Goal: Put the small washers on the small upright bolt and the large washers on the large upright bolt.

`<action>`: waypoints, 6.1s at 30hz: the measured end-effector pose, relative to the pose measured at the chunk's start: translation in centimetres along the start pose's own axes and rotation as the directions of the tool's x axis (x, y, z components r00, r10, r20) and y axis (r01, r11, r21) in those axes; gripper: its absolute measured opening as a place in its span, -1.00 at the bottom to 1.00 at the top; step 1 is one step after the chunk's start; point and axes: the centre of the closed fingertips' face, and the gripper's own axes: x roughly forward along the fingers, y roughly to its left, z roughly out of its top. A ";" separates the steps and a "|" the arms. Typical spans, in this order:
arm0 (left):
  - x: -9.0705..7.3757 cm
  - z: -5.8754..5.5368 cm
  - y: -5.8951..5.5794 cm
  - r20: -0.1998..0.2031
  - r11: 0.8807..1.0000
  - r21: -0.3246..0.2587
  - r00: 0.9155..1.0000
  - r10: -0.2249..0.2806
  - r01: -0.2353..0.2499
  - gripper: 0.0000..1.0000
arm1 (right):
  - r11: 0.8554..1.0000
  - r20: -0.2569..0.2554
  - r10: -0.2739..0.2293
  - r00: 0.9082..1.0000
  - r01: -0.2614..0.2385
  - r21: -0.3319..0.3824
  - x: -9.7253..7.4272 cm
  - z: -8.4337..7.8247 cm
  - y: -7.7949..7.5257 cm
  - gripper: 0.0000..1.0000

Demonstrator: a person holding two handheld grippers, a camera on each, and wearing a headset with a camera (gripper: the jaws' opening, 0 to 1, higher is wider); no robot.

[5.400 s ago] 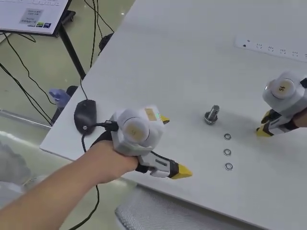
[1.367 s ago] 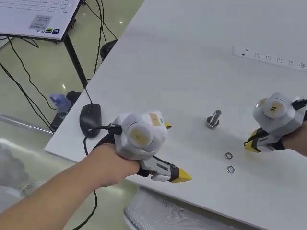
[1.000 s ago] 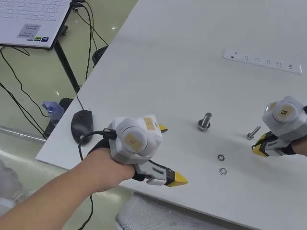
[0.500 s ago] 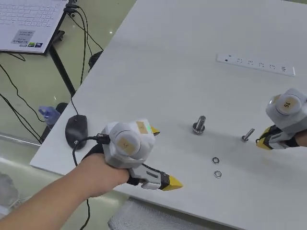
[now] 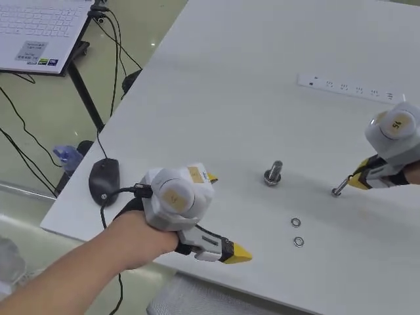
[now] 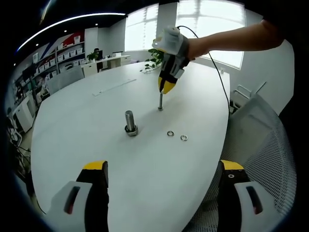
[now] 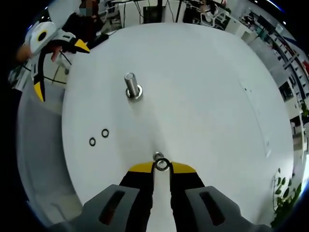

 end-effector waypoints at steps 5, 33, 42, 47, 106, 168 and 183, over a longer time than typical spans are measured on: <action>0.2 -0.1 -0.3 -0.002 1.000 -0.010 1.000 -0.008 0.008 0.94 | 1.000 -0.015 0.012 1.000 -0.012 -0.010 0.5 -0.1 0.1 -0.75; 0.6 -0.9 -0.1 -0.019 1.000 -0.030 1.000 -0.009 0.008 0.89 | 0.998 -0.075 0.036 0.997 -0.040 -0.057 3.3 -0.7 -0.1 -0.75; 0.7 -1.1 0.0 -0.027 0.999 -0.033 1.000 -0.014 0.013 0.86 | 0.997 -0.101 0.049 0.994 -0.055 -0.055 4.5 -1.3 0.0 -0.75; 0.7 -1.2 0.1 -0.027 0.999 -0.037 0.999 -0.017 0.016 0.84 | 0.996 -0.111 0.056 0.992 -0.063 -0.057 4.9 -1.5 0.2 -0.75; -0.6 0.0 0.0 -0.015 1.000 -0.001 1.000 -0.014 0.014 0.78 | 0.981 -0.032 0.091 0.995 -0.095 -0.170 2.1 3.5 2.9 -0.36; -1.4 -0.4 -1.0 -0.010 1.000 0.017 1.000 -0.021 0.021 0.76 | 0.973 -0.026 0.119 0.993 -0.122 -0.197 7.6 2.3 10.7 -0.53; -1.3 -0.5 -0.9 -0.006 1.000 0.017 1.000 -0.023 0.023 0.75 | 0.974 -0.035 0.109 0.993 -0.113 -0.196 7.5 2.2 11.0 -0.66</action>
